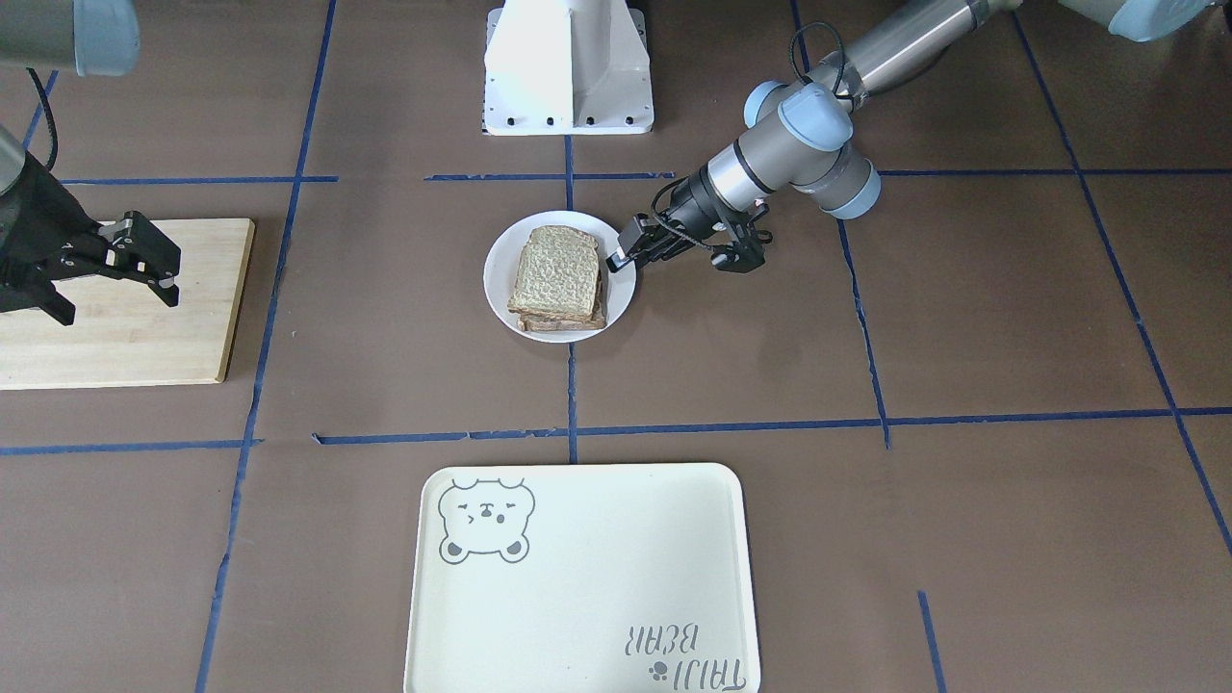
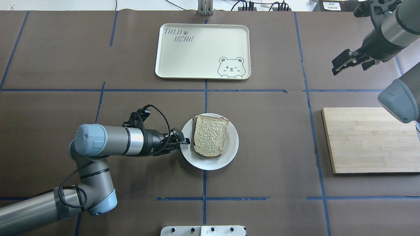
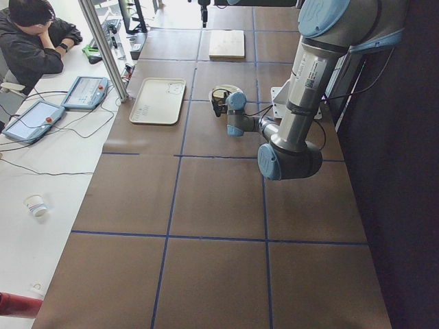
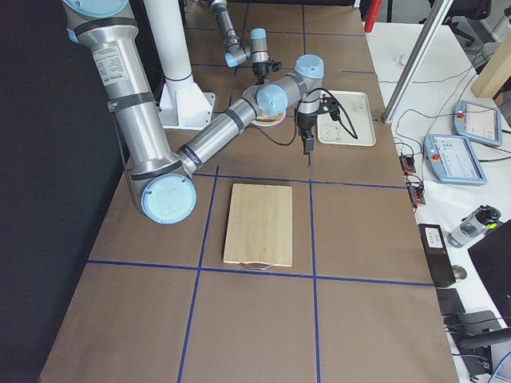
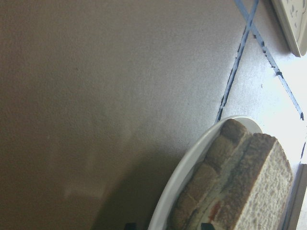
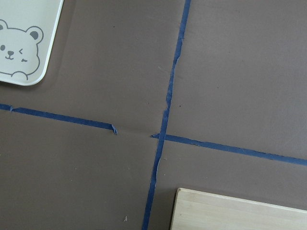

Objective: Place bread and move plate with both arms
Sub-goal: 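Grasp the rim of the white plate nearest the left gripper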

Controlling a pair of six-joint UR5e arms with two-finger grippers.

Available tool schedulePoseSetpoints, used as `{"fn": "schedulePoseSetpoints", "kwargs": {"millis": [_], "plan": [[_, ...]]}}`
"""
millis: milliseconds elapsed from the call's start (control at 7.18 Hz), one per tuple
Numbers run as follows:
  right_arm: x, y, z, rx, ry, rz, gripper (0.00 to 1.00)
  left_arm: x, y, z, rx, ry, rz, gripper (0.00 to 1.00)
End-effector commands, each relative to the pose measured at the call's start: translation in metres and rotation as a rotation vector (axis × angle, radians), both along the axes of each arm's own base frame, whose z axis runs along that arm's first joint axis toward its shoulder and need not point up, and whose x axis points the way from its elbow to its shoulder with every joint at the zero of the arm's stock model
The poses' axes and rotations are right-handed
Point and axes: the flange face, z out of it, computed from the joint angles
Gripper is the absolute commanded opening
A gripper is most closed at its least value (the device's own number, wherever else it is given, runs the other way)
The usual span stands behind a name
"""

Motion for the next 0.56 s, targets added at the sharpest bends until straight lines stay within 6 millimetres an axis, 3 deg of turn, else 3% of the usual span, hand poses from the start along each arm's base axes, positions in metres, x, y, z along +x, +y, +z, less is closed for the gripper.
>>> {"fn": "schedulePoseSetpoints", "kwargs": {"millis": [0, 418], "plan": [[0.001, 0.0, 0.0, 0.001, 0.0, 0.0, 1.0, 0.002, 0.001, 0.0, -0.001, -0.002, 0.003, 0.35], [0.004, -0.001, 0.0, 0.001, 0.0, 0.006, 1.0, 0.013, 0.006, 0.001, -0.004, -0.009, 0.016, 0.35]]}}
